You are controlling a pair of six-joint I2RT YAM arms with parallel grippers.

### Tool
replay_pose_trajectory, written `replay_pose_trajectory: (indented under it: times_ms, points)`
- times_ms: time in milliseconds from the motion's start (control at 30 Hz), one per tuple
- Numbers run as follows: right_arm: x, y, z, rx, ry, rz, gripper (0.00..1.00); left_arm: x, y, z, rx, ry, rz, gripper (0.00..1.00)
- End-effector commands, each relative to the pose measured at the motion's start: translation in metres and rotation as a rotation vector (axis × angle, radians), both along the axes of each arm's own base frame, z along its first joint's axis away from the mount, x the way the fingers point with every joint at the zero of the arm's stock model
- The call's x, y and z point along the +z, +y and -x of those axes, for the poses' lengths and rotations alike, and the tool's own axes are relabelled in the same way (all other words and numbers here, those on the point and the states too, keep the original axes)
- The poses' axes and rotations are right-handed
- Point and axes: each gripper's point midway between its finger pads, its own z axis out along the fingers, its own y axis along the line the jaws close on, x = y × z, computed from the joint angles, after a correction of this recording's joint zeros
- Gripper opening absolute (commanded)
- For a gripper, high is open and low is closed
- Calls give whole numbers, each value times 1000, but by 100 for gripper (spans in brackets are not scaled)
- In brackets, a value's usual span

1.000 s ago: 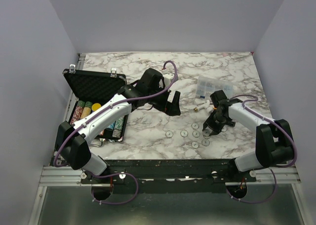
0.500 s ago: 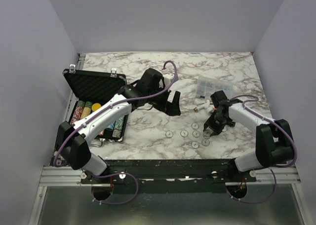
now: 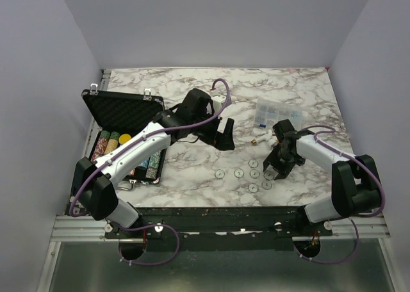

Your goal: Pack up texas hold em set

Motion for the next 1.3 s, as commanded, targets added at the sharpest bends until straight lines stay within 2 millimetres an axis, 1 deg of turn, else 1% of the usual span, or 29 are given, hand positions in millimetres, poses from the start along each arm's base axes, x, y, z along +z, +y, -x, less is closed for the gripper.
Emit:
replay_pose_trajectory:
  times_ms: [0,100,167,233,267,300,400,467,567,700,900,967,1033,1267]
  points:
    - [6,1,-6,10,-15,8,58,5,-2,2,-15,-3,26,99]
    - [12,-1,-9,18,-17,27,66,5,-2,2,-16,-2,28,98]
    - [20,-12,-12,17,-27,88,74,5,-1,3,-17,-4,28,98]
    - [27,-24,-17,9,-54,149,84,5,-1,3,-15,-5,26,98]
    - [30,-30,-19,10,-65,167,87,5,-1,3,-16,-4,27,98]
    - [30,-36,-22,7,-69,179,87,6,-1,3,-17,-6,29,98]
    - [22,-57,-20,0,-14,193,85,8,-1,4,-17,-10,31,98]
    - [19,-67,-21,-5,5,191,82,8,1,3,-13,-17,28,98]
    - [17,-76,-24,5,-12,199,79,9,2,2,-10,-26,23,98]
    - [7,-87,-21,-25,11,175,74,9,3,2,-7,-29,22,98]
    - [3,-85,-30,5,-12,147,72,8,3,2,-7,-27,20,98]
    - [0,-85,-32,23,-7,143,69,9,3,2,-7,-29,20,98]
    - [-3,-89,-34,12,1,134,64,8,3,1,-5,-27,18,98]
    - [-11,-94,-36,8,15,139,61,7,4,0,-1,-33,13,98]
